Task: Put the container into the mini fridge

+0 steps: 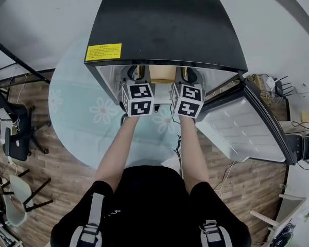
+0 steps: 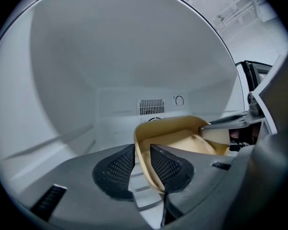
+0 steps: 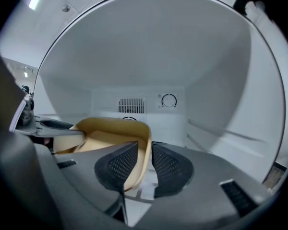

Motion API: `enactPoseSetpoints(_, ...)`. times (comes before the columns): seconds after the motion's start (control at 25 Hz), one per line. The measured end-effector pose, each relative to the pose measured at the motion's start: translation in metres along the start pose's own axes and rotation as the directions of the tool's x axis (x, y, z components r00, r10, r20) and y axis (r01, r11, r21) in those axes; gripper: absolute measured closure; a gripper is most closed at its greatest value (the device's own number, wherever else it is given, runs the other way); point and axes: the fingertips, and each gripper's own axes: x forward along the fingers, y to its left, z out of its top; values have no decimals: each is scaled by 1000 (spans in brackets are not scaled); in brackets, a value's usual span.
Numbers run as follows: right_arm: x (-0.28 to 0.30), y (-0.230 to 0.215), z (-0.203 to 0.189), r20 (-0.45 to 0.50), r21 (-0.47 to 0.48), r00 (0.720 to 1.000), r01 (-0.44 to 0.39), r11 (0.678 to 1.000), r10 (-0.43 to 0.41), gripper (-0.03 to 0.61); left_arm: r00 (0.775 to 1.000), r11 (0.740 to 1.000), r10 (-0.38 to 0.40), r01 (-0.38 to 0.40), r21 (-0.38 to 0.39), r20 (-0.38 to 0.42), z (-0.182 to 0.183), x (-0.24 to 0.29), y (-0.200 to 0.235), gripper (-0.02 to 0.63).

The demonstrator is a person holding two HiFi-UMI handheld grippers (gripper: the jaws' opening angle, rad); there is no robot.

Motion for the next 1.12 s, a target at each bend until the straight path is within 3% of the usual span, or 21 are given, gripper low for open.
enactPoseSetpoints(0.08, 0, 1, 1, 4, -1, 1000, -2, 1000, 2, 466, 1000, 1000, 2, -1, -7, 4, 0, -1, 2, 483)
enactPoseSetpoints(0.84, -25, 12, 21, 102, -8, 994, -33, 999, 34, 431, 995, 999, 31, -28, -36, 96, 15, -30, 8, 482)
enactPoseSetpoints(0.96, -34, 18, 23, 122, 1, 991, -54, 999, 53, 439, 993, 998, 36, -31, -46, 116, 19, -42, 6, 539)
enactPoseSetpoints(1.12, -51, 26, 29, 146, 7, 987, -75, 997, 74, 453, 989, 998, 32, -24, -59, 143, 28, -61, 0, 556)
